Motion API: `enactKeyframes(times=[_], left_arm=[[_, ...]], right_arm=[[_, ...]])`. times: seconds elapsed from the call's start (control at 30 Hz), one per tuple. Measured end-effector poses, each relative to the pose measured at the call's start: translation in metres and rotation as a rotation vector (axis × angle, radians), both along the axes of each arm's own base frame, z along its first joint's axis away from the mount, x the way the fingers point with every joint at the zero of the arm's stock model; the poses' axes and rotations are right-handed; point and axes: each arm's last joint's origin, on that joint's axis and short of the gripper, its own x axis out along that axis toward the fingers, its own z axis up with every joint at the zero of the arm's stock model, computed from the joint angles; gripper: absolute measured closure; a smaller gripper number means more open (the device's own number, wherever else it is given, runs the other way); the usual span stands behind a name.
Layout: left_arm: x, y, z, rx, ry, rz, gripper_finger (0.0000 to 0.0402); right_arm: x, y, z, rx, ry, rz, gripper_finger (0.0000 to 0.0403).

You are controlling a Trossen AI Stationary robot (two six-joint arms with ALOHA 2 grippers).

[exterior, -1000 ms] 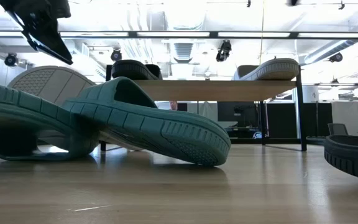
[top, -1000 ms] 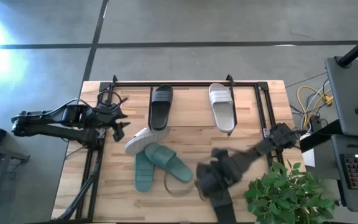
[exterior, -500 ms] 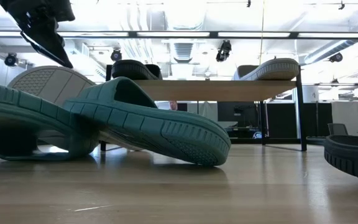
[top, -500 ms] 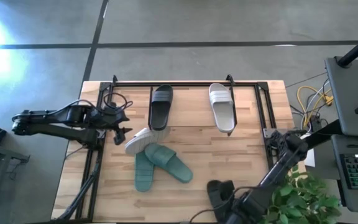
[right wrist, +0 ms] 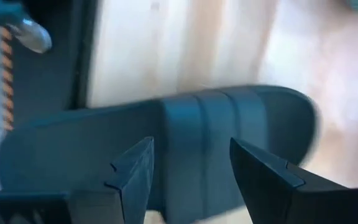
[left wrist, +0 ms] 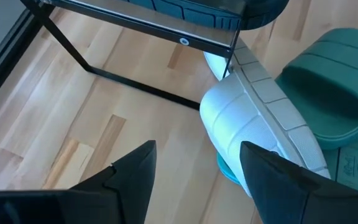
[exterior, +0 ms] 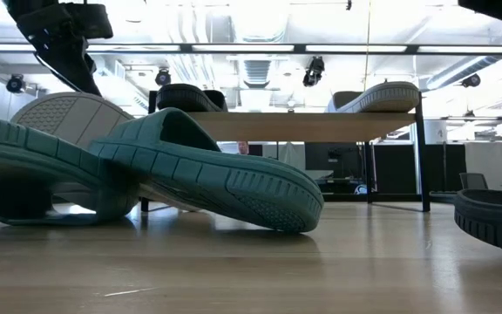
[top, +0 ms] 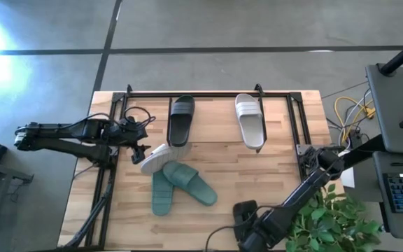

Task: Pick and place slides into the shelf
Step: Put the black slide on the shelf

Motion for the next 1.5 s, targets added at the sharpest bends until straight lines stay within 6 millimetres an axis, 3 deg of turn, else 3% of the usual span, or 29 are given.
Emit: enactKeyframes(times=[0.27,0.6,0.73,0.97,1.07,1.3,1.4,1.5], left_arm=[[-0.001,0.001,0.001,0.019,-0.006,0.010,0.0182],[-0.003,0.001,0.002,0.033,-0.004,-0.006,0.0182],[-0.005,0.001,0.003,0.033,-0.014,-0.005,0.0182],[-0.005,0.001,0.003,0.033,-0.014,-0.005,0.0182],[-0.004,0.001,0.002,0.033,-0.011,-0.005,0.0182],[-0.001,0.001,0.001,0.032,-0.002,-0.003,0.0182],[0.001,0.001,0.002,0.033,-0.007,-0.005,0.0182],[0.003,0.001,0.002,0.035,-0.019,-0.005,0.0182]], right_arm=[[0.000,-0.001,-0.003,-0.025,-0.022,-0.005,0.0199],[-0.010,-0.016,-0.033,-0.190,-0.023,0.027,0.0201],[-0.009,-0.025,-0.030,-0.303,-0.019,0.098,0.0235],[0.016,-0.046,-0.008,-0.373,-0.050,0.080,0.0379],[0.028,-0.060,0.015,-0.443,-0.162,0.003,0.0387],[0.061,-0.112,0.091,-0.674,-0.464,-0.255,0.0390],[0.078,-0.150,0.118,-0.669,-0.515,-0.415,0.0390],[0.096,-0.203,0.119,-0.618,-0.436,-0.522,0.0390]])
